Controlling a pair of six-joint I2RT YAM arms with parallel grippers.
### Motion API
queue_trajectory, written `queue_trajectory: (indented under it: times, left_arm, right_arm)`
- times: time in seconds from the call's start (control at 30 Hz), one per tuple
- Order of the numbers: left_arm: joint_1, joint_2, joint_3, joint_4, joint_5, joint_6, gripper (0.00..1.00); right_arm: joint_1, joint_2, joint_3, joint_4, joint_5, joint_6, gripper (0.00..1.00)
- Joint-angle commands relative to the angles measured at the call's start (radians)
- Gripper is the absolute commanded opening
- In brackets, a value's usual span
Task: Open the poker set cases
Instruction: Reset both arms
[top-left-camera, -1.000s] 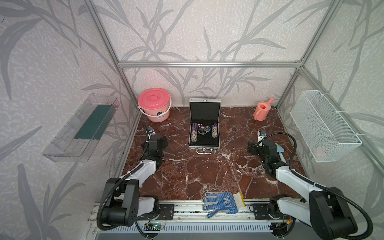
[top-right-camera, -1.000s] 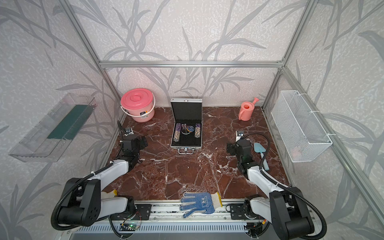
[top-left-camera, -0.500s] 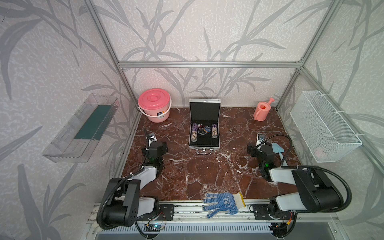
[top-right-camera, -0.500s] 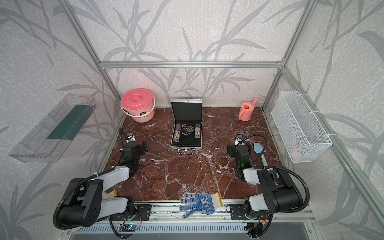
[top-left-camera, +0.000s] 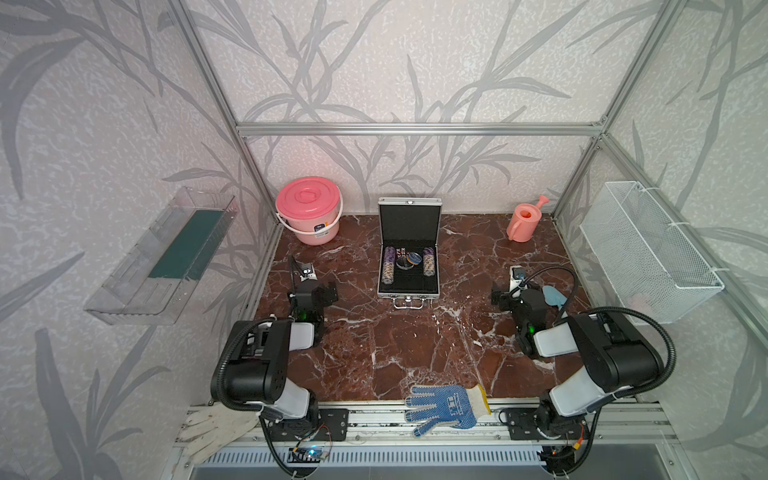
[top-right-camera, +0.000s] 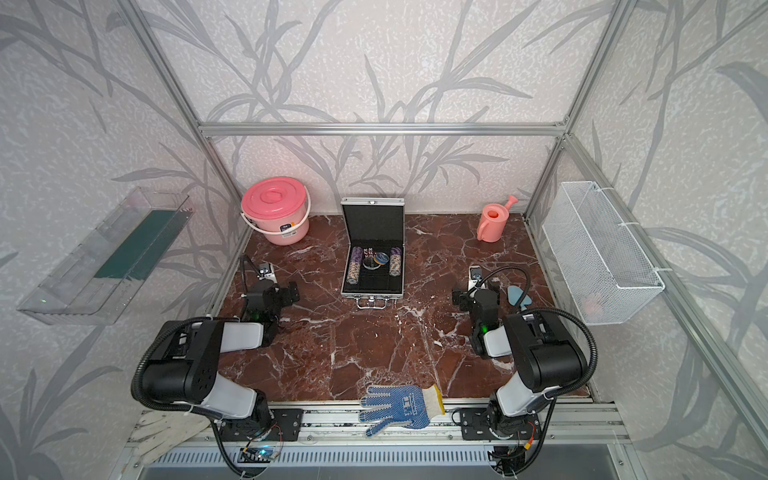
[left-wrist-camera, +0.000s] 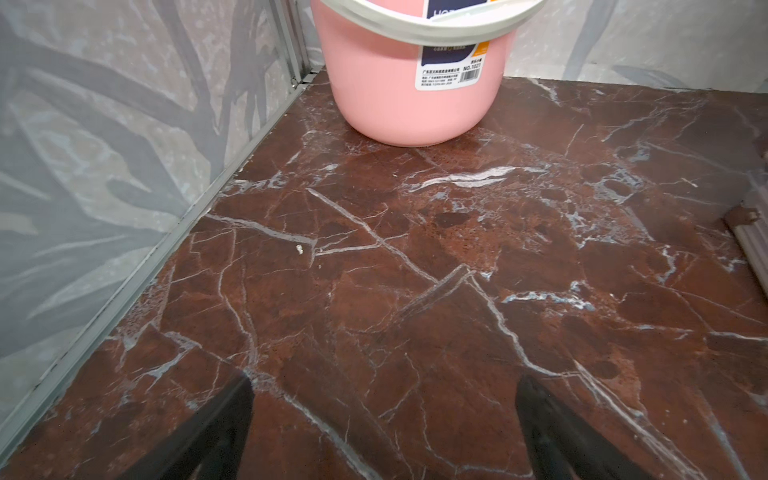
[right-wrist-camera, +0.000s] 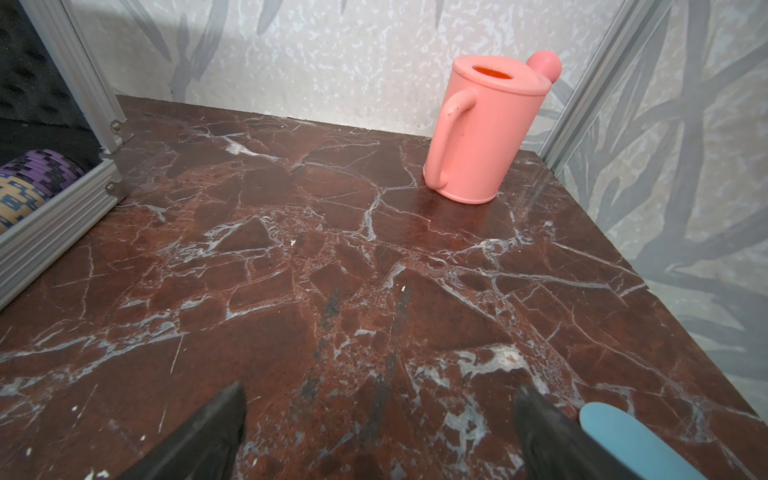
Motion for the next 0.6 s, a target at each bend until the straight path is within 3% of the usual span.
queue_trajectory:
  times: [0.0,0.57]
  left_arm:
    - [0.012,-0.008,0.025,0.018,0.092,0.025,0.99]
    - [0.000,-0.008,0.024,0.018,0.071,0.033,0.99]
  right_arm:
    - [-0.013,-0.027,0.063,-0.109,-0.041,0.013,1.00]
    - [-0.017,-0.020,0.057,-0.084,-0.050,0.015,0.99]
